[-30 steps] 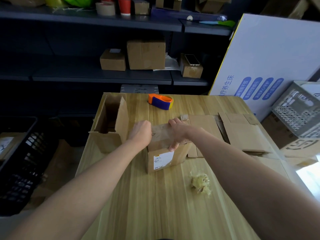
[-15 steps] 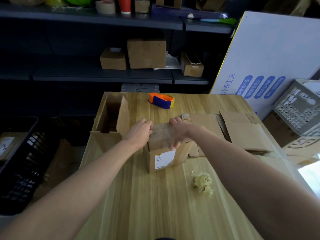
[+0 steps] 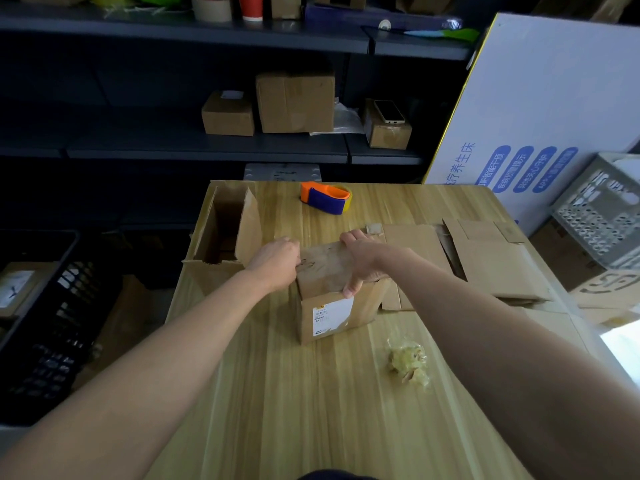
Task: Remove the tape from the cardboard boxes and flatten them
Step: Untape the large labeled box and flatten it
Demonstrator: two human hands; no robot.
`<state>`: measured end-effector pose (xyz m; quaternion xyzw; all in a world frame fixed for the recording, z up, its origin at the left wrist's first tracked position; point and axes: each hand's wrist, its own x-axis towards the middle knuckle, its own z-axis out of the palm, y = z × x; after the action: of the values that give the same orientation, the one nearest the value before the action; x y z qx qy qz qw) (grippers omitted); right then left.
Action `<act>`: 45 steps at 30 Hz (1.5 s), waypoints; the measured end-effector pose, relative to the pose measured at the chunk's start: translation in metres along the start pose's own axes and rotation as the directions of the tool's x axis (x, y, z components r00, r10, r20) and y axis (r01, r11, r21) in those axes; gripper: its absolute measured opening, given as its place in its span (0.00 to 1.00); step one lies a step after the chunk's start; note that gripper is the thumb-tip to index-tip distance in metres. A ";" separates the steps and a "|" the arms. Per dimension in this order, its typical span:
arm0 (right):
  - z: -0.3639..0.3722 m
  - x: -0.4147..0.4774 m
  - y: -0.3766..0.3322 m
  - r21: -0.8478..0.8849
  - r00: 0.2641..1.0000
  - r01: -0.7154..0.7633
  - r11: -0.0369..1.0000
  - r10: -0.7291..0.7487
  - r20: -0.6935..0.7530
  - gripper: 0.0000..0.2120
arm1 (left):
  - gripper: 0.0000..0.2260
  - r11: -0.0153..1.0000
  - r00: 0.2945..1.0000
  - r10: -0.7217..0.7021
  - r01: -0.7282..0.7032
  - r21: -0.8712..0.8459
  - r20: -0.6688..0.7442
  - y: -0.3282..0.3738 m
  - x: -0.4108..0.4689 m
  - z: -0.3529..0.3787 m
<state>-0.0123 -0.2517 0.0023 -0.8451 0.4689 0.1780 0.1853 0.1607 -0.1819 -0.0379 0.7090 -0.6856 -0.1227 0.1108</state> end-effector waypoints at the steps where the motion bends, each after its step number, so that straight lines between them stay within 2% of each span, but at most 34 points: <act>1: 0.000 0.000 0.000 -0.003 1.000 0.002 1.000 -0.002 -0.001 0.57 | 0.02 1.000 1.000 0.018 -0.018 0.017 0.013 0.000 0.000 0.001; 4: 0.000 0.001 -0.001 -0.019 1.000 0.005 1.000 -0.005 0.006 0.57 | 0.03 0.999 0.999 0.039 -0.040 0.028 0.021 0.001 -0.004 0.004; 7: -0.001 0.001 -0.002 -0.020 1.000 0.004 1.000 -0.004 0.006 0.57 | 0.07 0.994 1.000 0.016 -0.017 -0.107 -0.008 -0.003 -0.010 0.007; 9: -0.002 0.001 -0.002 -0.025 1.000 0.006 1.000 -0.006 0.009 0.56 | 0.06 0.981 0.998 -0.018 0.007 -0.195 -0.057 -0.006 -0.014 0.007; 11: -0.001 0.000 -0.003 -0.020 1.000 0.003 1.000 -0.003 0.014 0.56 | 0.06 0.965 0.998 -0.046 0.032 -0.261 -0.047 -0.007 -0.016 0.010; 12: -0.001 0.000 -0.002 -0.015 1.000 0.003 1.000 -0.003 0.013 0.56 | 0.13 0.958 0.999 -0.051 0.048 -0.281 -0.002 -0.007 -0.017 0.013; 15: 0.001 0.001 0.000 0.020 1.000 0.008 1.000 -0.008 0.008 0.56 | 0.44 0.918 0.976 -0.016 0.100 -0.383 0.217 -0.006 -0.019 0.015; 16: 0.001 0.001 0.001 0.033 1.000 0.012 0.999 -0.012 0.004 0.56 | 0.49 0.910 0.964 0.006 0.105 -0.401 0.266 -0.005 -0.020 0.016; 18: 0.004 0.001 0.006 0.065 1.000 0.026 0.998 -0.025 -0.015 0.56 | 0.51 0.908 0.960 0.030 0.091 -0.409 0.280 -0.006 -0.018 0.019; 21: 0.015 -0.002 0.021 0.103 0.991 0.021 0.994 -0.007 -0.137 0.55 | 0.46 0.879 0.980 -0.024 0.115 -0.463 0.198 -0.005 -0.012 0.018; 23: 0.021 -0.006 0.034 0.176 0.969 -0.017 0.984 0.059 -0.238 0.56 | 0.42 0.788 0.979 -0.122 0.195 -0.584 0.163 -0.007 -0.009 0.013; 25: 0.020 -0.012 0.046 0.331 0.938 -0.066 0.941 0.171 -0.300 0.57 | 0.37 0.646 0.960 -0.198 0.280 -0.711 0.198 -0.007 -0.006 0.006; 28: 0.012 -0.018 0.059 0.646 0.904 -0.065 0.761 0.319 -0.285 0.50 | 0.23 0.317 0.905 -0.282 0.401 -0.859 0.319 -0.003 -0.001 0.001; 29: 0.010 -0.021 0.063 0.667 0.904 -0.068 0.742 0.329 -0.274 0.44 | 0.19 0.206 0.879 -0.307 0.435 -0.877 0.364 -0.001 0.000 0.001; 31: 0.005 -0.027 0.069 0.602 0.912 -0.098 0.792 0.314 -0.265 0.32 | 0.15 0.063 0.827 -0.339 0.495 -0.867 0.448 0.003 0.001 0.002; 35: -0.007 -0.039 0.078 0.560 0.914 -0.189 0.807 0.353 -0.201 0.31 | 0.21 -0.099 0.725 -0.373 0.590 -0.801 0.579 -0.001 -0.002 0.009; 37: -0.013 -0.041 0.079 0.616 0.916 -0.216 0.757 0.375 -0.140 0.25 | 0.23 -0.138 0.665 -0.393 0.640 -0.756 0.635 -0.002 -0.005 0.014; 40: -0.019 -0.038 0.078 0.802 0.896 -0.216 0.557 0.439 -0.064 0.16 | 0.22 -0.150 0.649 -0.409 0.646 -0.749 0.641 0.000 -0.006 0.021; 41: -0.020 -0.036 0.077 0.836 0.886 -0.223 0.501 0.462 -0.040 0.15 | 0.20 -0.113 0.657 -0.417 0.649 -0.753 0.628 0.004 -0.006 0.020; 42: -0.019 -0.033 0.075 0.857 0.878 -0.238 0.458 0.479 -0.013 0.12 | 0.20 -0.002 0.675 -0.445 0.657 -0.754 0.589 0.008 -0.005 0.020; 43: -0.020 -0.034 0.069 0.868 0.868 -0.264 0.421 0.495 0.025 0.09 | 0.20 0.178 0.714 -0.490 0.643 -0.745 0.500 0.012 -0.004 0.020; 45: -0.019 -0.029 0.061 0.867 0.863 -0.309 0.392 0.498 0.083 0.02 | 0.24 0.536 0.835 -0.516 0.487 -0.690 0.188 0.022 -0.003 0.016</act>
<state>-0.0768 -0.2695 0.0233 -0.5115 0.6999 -0.1199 0.4838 0.1343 -0.1795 -0.0452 0.7768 -0.3481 -0.3912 0.3498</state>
